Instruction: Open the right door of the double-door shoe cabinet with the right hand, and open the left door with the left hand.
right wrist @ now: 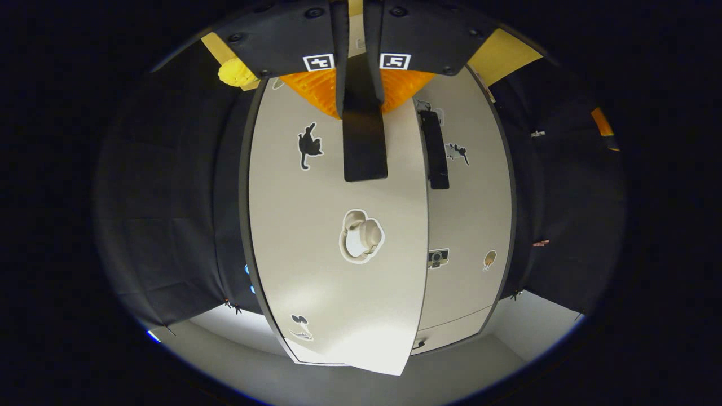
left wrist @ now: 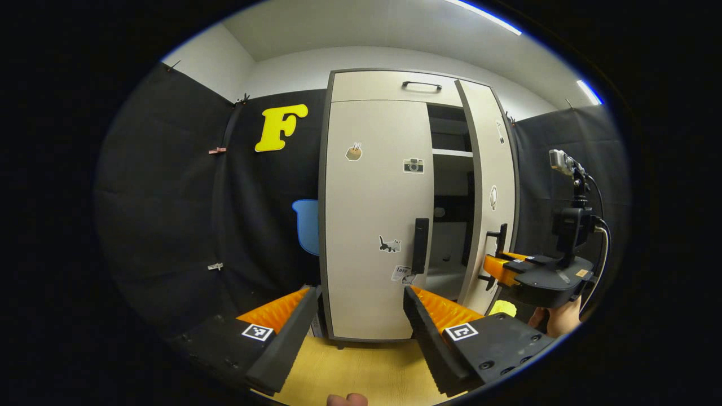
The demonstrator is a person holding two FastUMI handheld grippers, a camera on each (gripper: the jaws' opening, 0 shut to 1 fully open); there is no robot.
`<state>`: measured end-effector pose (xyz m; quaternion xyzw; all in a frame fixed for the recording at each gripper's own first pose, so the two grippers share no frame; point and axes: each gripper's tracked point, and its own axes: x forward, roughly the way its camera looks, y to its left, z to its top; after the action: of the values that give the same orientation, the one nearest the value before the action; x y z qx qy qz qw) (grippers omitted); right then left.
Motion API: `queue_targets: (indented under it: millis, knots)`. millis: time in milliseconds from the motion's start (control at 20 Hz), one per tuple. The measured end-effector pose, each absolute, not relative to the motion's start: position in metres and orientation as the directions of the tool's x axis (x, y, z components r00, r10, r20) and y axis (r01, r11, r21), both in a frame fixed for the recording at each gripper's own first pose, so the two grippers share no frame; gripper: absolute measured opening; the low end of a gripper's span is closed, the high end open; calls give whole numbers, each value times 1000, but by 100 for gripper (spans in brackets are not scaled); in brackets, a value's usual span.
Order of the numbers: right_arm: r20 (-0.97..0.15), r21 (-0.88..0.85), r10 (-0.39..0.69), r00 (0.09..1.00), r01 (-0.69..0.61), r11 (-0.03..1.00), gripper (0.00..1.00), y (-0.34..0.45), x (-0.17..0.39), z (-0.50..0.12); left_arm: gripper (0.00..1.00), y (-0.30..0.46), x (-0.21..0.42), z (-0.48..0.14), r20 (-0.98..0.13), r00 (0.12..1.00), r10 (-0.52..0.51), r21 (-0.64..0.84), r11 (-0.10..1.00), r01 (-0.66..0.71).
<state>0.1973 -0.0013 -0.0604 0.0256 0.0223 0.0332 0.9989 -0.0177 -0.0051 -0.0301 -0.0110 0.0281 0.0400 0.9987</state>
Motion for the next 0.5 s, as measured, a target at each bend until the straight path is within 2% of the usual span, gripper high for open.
queue_targets:
  millis: [500]
  knots:
    - [-70, 42, 45, 997, -42, 998, 13, -25, 185, -60, 95, -37, -5, -29, -54, 998, 21, -13, 1000, -22]
